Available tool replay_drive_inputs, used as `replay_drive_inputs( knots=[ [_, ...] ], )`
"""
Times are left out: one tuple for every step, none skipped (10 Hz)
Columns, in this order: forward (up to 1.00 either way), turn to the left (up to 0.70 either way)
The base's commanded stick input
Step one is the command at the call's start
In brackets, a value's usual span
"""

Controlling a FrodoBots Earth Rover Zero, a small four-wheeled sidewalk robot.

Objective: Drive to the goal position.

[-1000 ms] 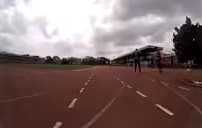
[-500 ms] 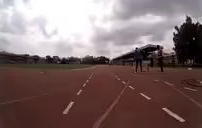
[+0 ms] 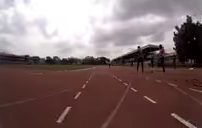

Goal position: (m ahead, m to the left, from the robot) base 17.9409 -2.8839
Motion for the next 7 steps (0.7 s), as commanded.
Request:
replay_drive_inputs(
  knots=[
    [0.45,0.00],
    [0.45,0.00],
    [0.45,0.00],
    [0.45,0.00],
    [0.45,0.00],
    [0.45,0.00],
    [0.45,0.00]
  ],
)
